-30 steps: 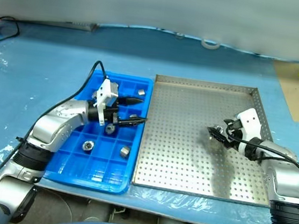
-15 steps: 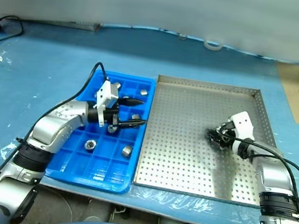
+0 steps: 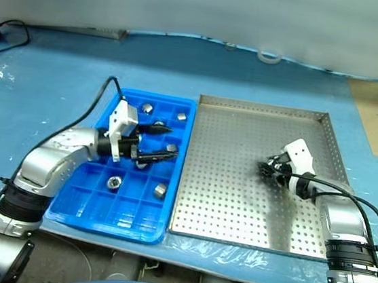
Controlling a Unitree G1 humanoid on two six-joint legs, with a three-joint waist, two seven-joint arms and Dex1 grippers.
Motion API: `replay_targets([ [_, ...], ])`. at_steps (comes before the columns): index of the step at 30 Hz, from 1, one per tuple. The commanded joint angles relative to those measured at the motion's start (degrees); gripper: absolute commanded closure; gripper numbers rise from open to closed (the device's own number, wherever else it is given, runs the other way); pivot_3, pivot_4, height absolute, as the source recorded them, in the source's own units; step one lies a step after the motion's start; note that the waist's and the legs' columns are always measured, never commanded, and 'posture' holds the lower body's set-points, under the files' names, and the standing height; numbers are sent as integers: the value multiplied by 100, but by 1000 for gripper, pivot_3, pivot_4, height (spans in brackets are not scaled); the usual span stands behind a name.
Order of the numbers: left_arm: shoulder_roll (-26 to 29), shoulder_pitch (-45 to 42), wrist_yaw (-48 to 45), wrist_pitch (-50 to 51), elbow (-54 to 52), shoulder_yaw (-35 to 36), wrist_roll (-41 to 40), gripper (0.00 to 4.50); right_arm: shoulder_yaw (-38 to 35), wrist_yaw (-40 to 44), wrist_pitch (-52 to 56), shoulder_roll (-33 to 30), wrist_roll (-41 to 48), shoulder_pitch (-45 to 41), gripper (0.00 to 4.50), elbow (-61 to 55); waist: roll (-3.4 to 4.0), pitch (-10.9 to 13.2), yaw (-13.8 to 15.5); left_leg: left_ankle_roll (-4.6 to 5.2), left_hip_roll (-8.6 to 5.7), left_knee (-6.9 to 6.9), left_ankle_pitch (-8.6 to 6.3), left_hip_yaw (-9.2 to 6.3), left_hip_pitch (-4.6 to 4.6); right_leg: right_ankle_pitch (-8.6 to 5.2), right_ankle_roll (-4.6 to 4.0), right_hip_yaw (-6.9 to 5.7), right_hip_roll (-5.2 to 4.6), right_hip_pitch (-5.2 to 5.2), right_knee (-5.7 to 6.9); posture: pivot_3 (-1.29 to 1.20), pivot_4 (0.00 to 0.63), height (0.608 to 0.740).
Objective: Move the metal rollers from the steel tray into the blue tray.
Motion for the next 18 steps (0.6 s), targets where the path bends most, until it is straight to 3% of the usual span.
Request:
replay_targets([
  [1, 319, -152, 130, -136, 67, 541, 13, 688, 478, 493, 468, 190, 555, -513, 2823, -1131, 1, 1, -16, -2, 1, 0, 1, 0, 1, 1, -1, 0, 1, -3, 5, -97, 150, 740],
  [4, 655, -46, 147, -219, 100, 866, 53, 688, 1014, 802, 806, 559, 843, -1058, 2823, -1580, 1, 1, 6, -18, 19, -2, 11, -4, 2, 0, -9, 1, 19, -13, 20, -44, 150, 740],
  [9, 973, 582, 403, -89, -367, 1416, -36, 688, 2029, 1292, 369, 993, 475, -1655, 2823, -1173, -2, 1, 232, -42, 25, -12, 7, -9, 0, -12, -32, -5, 26, -16, 19, 107, 150, 740],
  [18, 747, 2328, 1311, 425, -1957, 2115, -397, 688, 2533, 2202, 1011, 1438, 959, -2117, 2823, -731, -13, 5, 792, -43, 20, -12, 6, -15, -39, -15, -36, -23, 17, -41, 19, 319, 150, 740],
])
